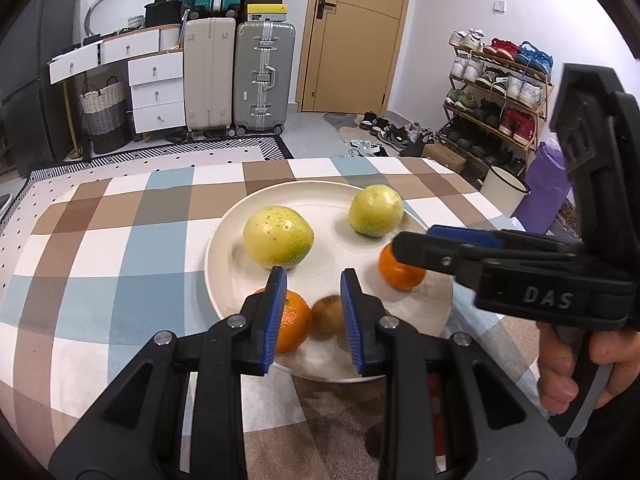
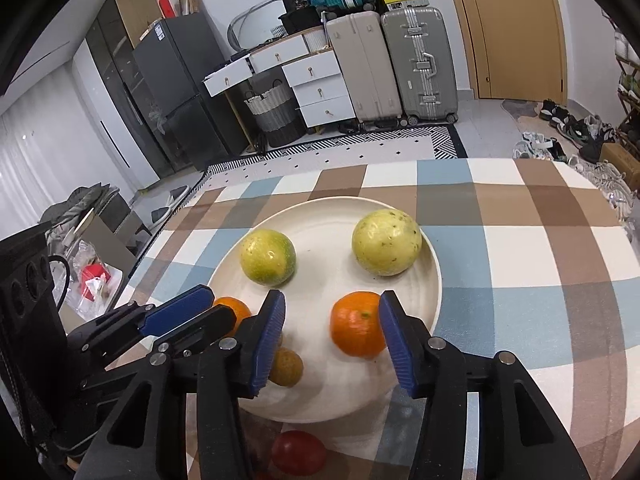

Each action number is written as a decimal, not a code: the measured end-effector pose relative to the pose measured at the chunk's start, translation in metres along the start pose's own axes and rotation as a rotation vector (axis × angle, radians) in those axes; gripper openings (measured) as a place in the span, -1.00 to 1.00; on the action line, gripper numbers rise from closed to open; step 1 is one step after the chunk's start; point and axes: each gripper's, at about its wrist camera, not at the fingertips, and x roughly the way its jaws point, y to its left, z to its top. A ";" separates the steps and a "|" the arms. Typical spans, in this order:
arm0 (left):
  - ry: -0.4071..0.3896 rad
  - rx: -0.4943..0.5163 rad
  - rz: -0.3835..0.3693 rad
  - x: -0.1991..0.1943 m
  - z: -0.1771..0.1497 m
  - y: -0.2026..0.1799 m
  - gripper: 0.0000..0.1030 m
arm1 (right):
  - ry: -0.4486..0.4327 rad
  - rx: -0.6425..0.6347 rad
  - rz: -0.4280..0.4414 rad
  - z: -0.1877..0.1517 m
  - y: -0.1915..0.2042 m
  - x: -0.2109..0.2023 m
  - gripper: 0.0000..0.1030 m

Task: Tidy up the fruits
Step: 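Carry the brown fruit and orange onto the cream plate and open both grippers, then withdraw both grippers from the plate toward the dark fruits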

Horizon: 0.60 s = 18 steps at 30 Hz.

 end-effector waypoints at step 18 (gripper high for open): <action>-0.068 -0.008 0.084 -0.083 -0.027 -0.002 0.99 | -0.028 -0.043 -0.041 -0.045 -0.002 -0.069 0.99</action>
